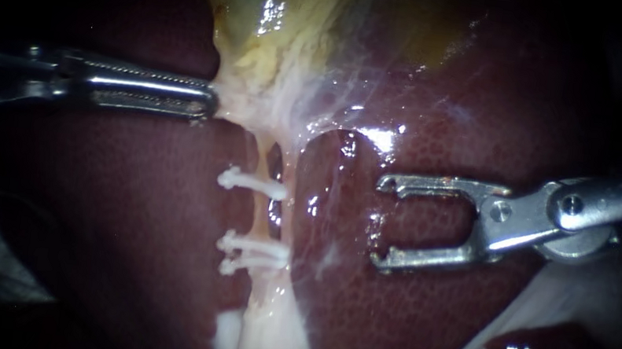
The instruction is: Going back third clip left tube
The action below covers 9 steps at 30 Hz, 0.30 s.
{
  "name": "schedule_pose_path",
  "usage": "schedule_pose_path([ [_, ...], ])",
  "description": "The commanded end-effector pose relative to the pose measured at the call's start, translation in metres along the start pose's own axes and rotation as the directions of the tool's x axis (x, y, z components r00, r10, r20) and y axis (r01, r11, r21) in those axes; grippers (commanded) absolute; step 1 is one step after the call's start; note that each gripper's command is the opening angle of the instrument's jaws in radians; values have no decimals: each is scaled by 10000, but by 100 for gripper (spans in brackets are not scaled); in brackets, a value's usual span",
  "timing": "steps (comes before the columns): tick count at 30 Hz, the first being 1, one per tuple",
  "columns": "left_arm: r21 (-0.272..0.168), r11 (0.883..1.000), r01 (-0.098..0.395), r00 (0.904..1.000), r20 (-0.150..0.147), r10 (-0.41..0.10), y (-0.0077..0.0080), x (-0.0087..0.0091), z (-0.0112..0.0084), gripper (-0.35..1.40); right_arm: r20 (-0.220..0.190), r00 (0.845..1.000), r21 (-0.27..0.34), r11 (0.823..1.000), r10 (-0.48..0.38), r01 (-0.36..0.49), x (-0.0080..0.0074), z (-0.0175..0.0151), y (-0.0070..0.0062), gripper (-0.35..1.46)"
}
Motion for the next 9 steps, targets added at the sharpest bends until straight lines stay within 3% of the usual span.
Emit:
schedule_pose_path([
  [1, 4, 10000, 19, 10000, 53, -19, -1, -2, 1, -35, -1, 10000, 2, 10000, 12, -12, 0, 0, 0, 50],
  [9, -5, 10000, 89, 9999, 55, -89, 0, 0, -2, -35, 1, 10000, 2, 10000, -38, 38, 1, -2, 0, 50],
])
